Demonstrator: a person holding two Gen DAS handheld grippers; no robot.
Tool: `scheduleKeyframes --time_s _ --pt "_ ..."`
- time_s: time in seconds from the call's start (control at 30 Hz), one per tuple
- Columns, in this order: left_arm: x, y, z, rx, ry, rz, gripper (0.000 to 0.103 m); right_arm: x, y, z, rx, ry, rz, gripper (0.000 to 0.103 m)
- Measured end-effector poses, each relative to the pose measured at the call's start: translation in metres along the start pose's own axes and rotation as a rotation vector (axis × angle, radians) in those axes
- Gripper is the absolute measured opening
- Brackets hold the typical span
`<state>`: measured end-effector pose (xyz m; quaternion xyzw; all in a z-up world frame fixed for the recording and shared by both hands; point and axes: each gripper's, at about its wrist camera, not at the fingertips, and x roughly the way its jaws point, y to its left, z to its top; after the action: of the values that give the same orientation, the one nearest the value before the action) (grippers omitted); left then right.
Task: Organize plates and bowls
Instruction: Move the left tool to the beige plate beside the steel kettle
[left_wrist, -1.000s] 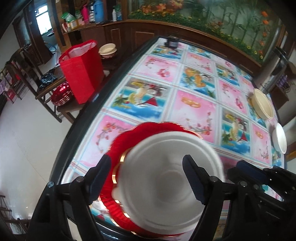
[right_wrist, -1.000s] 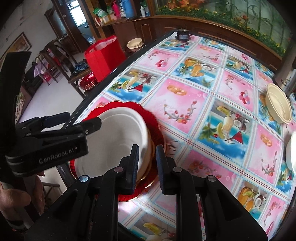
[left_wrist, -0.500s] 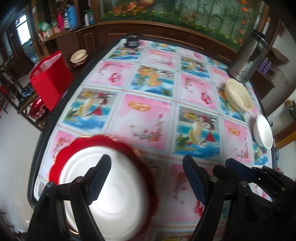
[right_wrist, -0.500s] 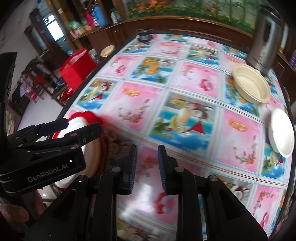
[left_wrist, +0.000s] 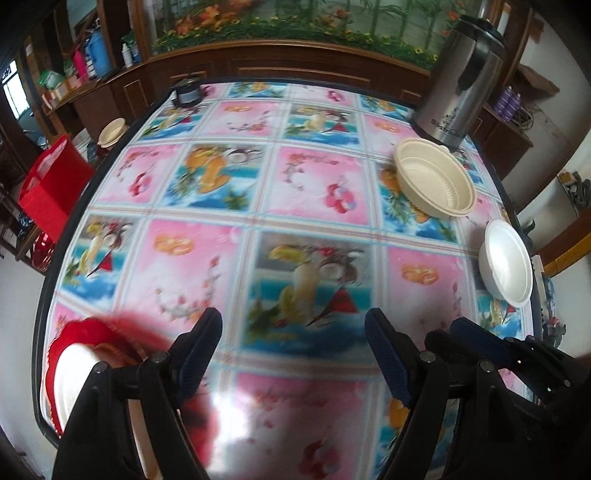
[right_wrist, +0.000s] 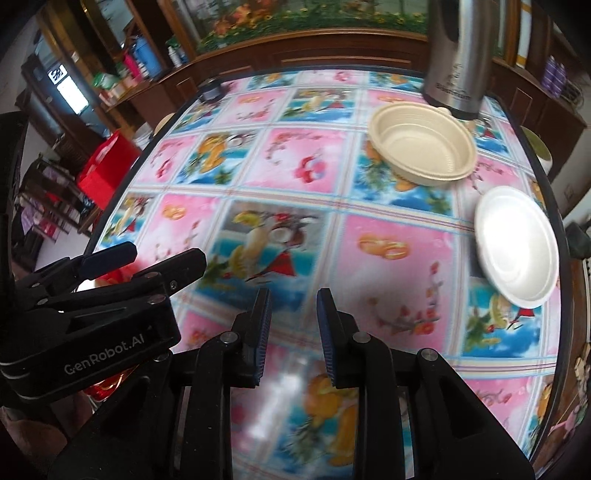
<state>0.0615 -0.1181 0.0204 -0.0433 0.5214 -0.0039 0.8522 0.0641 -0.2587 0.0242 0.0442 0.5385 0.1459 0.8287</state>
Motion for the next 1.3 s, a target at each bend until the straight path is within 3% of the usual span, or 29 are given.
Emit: scheduleKeyframes --time_s 0.37,1.3 --pt "0.022 -0.037 0.033 0.024 -0.012 0.004 0.080 0.003 -0.054 0.024 0.058 -0.020 -0.030 0.025" --pt "0.093 -0.097 0.113 -0.007 0.027 0.018 0.080 0.030 -0.137 0.107 0.075 -0.055 -0.053 0.024"
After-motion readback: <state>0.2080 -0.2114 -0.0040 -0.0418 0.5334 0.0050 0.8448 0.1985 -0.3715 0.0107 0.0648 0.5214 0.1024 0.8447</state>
